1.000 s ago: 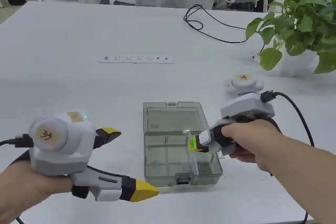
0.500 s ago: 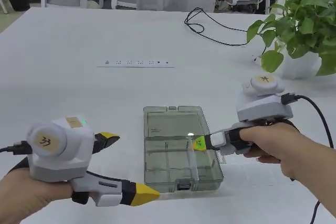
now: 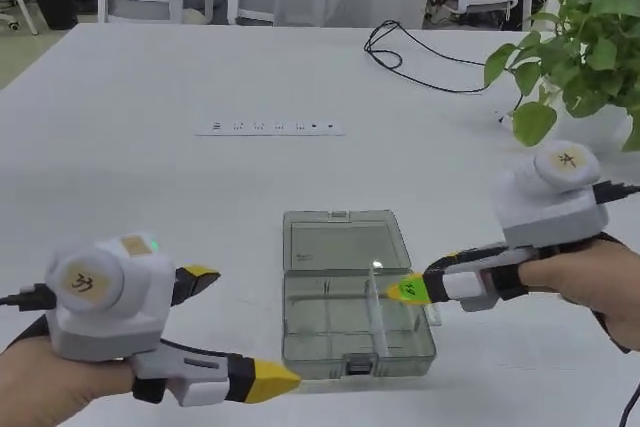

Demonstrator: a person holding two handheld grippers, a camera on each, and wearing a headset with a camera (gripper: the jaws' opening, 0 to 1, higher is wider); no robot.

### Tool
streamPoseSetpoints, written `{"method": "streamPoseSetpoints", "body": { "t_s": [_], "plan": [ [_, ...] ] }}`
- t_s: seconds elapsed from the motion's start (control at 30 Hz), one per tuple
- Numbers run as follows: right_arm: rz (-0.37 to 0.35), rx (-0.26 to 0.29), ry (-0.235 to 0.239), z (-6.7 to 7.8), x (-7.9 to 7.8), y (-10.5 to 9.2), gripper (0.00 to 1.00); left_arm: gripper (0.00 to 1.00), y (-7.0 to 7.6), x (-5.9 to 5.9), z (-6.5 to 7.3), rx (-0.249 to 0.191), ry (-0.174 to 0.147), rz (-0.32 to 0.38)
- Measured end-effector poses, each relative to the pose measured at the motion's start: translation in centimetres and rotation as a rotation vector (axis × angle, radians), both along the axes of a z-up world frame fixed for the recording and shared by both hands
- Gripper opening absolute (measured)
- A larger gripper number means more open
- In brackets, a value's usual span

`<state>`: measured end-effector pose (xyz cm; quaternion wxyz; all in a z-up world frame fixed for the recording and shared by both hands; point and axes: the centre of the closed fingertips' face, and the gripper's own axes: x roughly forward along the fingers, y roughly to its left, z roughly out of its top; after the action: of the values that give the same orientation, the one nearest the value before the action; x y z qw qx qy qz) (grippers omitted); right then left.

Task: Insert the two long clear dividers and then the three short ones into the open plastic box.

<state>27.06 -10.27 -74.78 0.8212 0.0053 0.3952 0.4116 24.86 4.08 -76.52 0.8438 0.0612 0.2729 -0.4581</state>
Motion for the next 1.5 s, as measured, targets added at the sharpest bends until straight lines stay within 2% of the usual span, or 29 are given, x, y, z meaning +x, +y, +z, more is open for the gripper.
{"method": "streamPoseSetpoints", "body": {
  "t_s": [0.07,0.1,0.13,0.2,0.27,0.33,0.4,0.43,0.5,0.57,0.63,0.67,0.77,0.8,0.83,0.93,1.13,1.2,1.37,1.43,1.47,1.5],
  "plan": [
    [0.023,-0.004,-0.007,0.1,-0.3,-0.1,0.59,1.0,0.2,0.1,-0.1,0.005,0.004,0.008],
    [0.047,-0.001,-0.038,0.4,-0.4,-0.1,0.61,1.0,0.3,0.2,-0.3,0.01,0.009,0.014],
    [0.052,-0.005,-0.034,0.5,-0.5,-0.3,0.64,1.0,0.4,0.2,-0.5,0.017,0.015,0.019],
    [0.083,-0.002,-0.069,0.8,-0.6,-0.5,0.67,0.99,0.8,0.3,-1.0,0.042,0.035,0.034],
    [0.088,-0.003,-0.07,0.9,-0.7,-0.8,0.71,0.97,1.0,0.6,-1.3,0.049,0.038,0.044],
    [0.117,0.0,-0.11,1.2,-0.7,-1.1,0.74,0.96,1.4,0.7,-1.7,0.075,0.054,0.059],
    [0.148,-0.005,-0.131,1.2,-1.0,-1.5,0.76,0.94,1.5,0.8,-1.9,0.082,0.063,0.068],
    [0.166,-0.005,-0.158,1.3,-1.1,-1.7,0.78,0.92,1.7,0.9,-2.2,0.093,0.079,0.081],
    [0.17,-0.006,-0.16,1.2,-1.2,-2.1,0.8,0.88,2.2,0.8,-2.7,0.115,0.112,0.107],
    [0.175,0.007,-0.17,1.3,-1.3,-2.5,0.81,0.85,2.3,1.1,-3.0,0.118,0.113,0.122],
    [0.181,0.012,-0.186,1.3,-1.4,-2.8,0.82,0.83,2.5,1.1,-3.3,0.128,0.134,0.143],
    [0.183,0.012,-0.19,1.3,-1.5,-3.0,0.83,0.8,2.8,1.0,-3.6,0.145,0.155,0.157],
    [0.203,0.004,-0.215,1.2,-1.7,-3.4,0.85,0.75,3.2,1.1,-4.3,0.164,0.189,0.194],
    [0.209,0.004,-0.221,1.1,-1.9,-3.6,0.86,0.73,3.3,1.0,-4.7,0.171,0.222,0.217],
    [0.215,0.005,-0.227,1.0,-2.0,-3.8,0.87,0.72,3.4,1.0,-4.9,0.175,0.233,0.226],
    [0.237,-0.003,-0.251,0.7,-2.5,-4.4,0.9,0.69,3.3,1.3,-5.2,0.183,0.229,0.237],
    [0.264,-0.02,-0.271,0.2,-3.2,-5.5,0.91,0.64,3.5,1.1,-6.1,0.227,0.27,0.278],
    [0.265,-0.02,-0.279,0.1,-3.3,-5.8,0.91,0.62,3.4,1.0,-6.4,0.233,0.276,0.288],
    [0.277,-0.027,-0.292,-0.2,-3.6,-6.3,0.91,0.56,3.8,0.8,-7.1,0.288,0.298,0.312],
    [0.283,-0.035,-0.3,-0.5,-3.7,-6.5,0.91,0.55,3.8,0.9,-7.3,0.293,0.306,0.33],
    [0.284,-0.036,-0.3,-0.5,-3.7,-6.5,0.9,0.53,4.1,0.9,-7.5,0.312,0.32,0.35],
    [0.282,-0.036,-0.3,-0.5,-3.7,-6.6,0.9,0.5,4.6,0.6,-7.8,0.349,0.333,0.354]
  ]
}}
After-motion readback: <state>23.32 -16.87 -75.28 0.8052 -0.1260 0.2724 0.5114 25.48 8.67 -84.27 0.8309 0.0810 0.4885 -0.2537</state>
